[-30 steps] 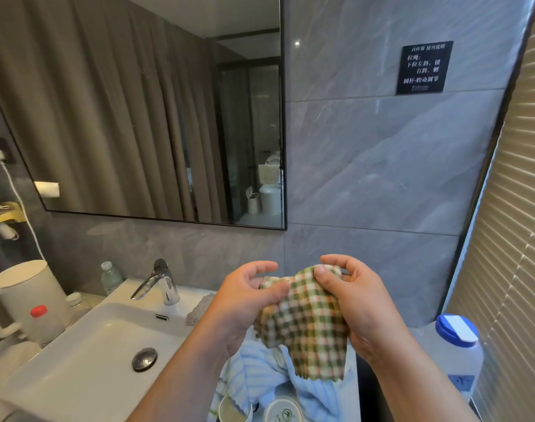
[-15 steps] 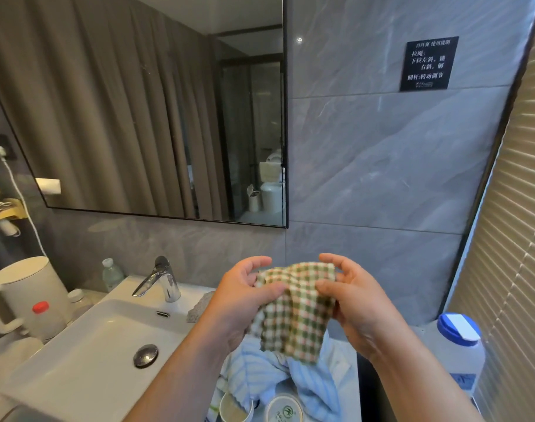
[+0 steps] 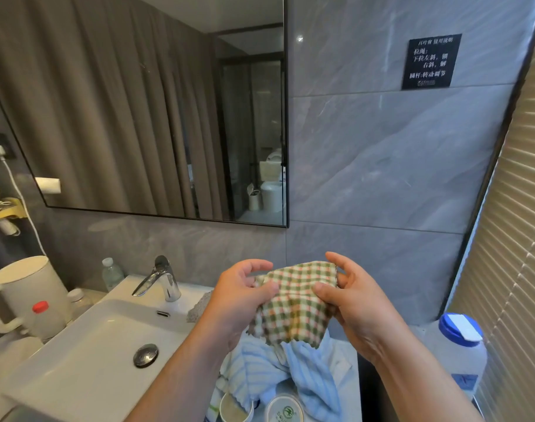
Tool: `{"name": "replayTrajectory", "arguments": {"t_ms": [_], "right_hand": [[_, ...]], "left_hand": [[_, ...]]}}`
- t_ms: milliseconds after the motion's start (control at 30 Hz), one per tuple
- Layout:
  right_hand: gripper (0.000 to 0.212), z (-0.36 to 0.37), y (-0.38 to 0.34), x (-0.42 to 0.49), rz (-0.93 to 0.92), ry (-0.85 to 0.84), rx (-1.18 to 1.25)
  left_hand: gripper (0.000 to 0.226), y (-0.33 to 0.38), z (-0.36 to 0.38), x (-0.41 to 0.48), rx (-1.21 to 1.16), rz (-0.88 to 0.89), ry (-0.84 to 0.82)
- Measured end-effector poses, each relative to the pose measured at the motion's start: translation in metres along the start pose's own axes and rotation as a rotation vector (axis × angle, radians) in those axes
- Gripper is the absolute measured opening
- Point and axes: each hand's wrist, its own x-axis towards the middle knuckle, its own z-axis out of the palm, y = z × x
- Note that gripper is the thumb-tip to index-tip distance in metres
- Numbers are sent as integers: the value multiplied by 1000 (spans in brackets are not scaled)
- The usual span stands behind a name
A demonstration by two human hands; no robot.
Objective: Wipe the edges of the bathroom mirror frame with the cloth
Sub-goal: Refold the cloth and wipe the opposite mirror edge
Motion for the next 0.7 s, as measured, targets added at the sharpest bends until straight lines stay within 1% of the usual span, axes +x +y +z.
{"name": "replayTrajectory", "arguments": {"t_ms": [133,167,233,300,367,433,467,500,600,700], "right_hand": [[68,0,4,1,-47,42,-58],[68,1,4,1,-61,50,-81],[67,2,4,-1,-88,55,-104],[58,2,2,-2,-97,35,-85],[51,1,-1,-3,-92,16,-39],[57,-1,-2,-3,-100,10,-50],[61,-1,-1,-2,-108,12,-72],[64,-1,-1,-3,-119,17,-89],[63,-2,0,-3,-144,37,-113],[60,-3,-1,-4,-163,30,-149]], "left_hand": [[8,1,6,0,56,33,175],[8,2,8,0,70,55,198],[18,4,10,-2,68,74,207],[19,6,8,-3,63,51,157],[9,8,4,-6,22,28,28],[33,7,1,-7,-53,2,-119],[39,6,-1,-7,-67,-4,-146],[39,7,-1,-8,-64,-8,-137],[25,8,-2,-10,-90,-32,-74],[21,7,-3,-10,-117,-40,-84]]}}
